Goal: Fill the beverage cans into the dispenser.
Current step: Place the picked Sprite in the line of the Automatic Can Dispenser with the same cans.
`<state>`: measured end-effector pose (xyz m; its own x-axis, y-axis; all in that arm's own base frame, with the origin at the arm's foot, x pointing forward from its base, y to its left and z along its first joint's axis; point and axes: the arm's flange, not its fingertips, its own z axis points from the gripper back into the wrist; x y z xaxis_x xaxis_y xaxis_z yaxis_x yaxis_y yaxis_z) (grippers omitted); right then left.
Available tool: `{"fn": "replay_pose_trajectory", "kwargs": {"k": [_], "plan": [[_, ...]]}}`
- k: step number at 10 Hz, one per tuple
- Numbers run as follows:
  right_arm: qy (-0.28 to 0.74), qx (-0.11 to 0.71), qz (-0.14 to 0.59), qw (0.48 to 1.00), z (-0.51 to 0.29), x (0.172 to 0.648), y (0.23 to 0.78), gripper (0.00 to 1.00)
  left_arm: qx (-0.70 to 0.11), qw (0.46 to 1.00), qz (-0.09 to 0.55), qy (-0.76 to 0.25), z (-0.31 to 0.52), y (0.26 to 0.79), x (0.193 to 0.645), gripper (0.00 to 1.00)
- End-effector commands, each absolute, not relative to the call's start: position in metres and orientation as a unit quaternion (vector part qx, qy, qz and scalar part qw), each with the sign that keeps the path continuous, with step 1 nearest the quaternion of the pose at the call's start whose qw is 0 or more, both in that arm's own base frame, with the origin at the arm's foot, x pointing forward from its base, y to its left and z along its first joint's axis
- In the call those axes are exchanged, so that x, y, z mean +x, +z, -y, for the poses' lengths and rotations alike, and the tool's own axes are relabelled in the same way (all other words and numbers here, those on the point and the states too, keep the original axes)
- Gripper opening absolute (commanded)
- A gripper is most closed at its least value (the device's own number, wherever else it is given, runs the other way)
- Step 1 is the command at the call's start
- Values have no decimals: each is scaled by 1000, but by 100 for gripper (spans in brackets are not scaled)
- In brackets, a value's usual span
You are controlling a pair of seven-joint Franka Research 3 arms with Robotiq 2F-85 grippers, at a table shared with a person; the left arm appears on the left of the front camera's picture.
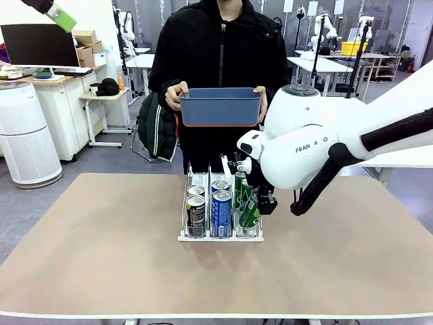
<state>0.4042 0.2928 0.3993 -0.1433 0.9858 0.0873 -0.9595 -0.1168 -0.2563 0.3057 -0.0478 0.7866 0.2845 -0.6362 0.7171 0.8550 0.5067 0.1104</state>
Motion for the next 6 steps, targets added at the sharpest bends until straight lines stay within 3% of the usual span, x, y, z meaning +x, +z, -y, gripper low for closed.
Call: {"fn": "replay_pose_trajectory", "kwargs": {"k": [1, 6], "plan": [[742, -64, 123, 656, -294, 413, 396, 58, -146, 789, 366, -472, 47, 785, 306, 100], [745, -41, 107, 658, -299, 415, 387, 62, -146, 789, 366, -472, 47, 785, 306, 100]]}}
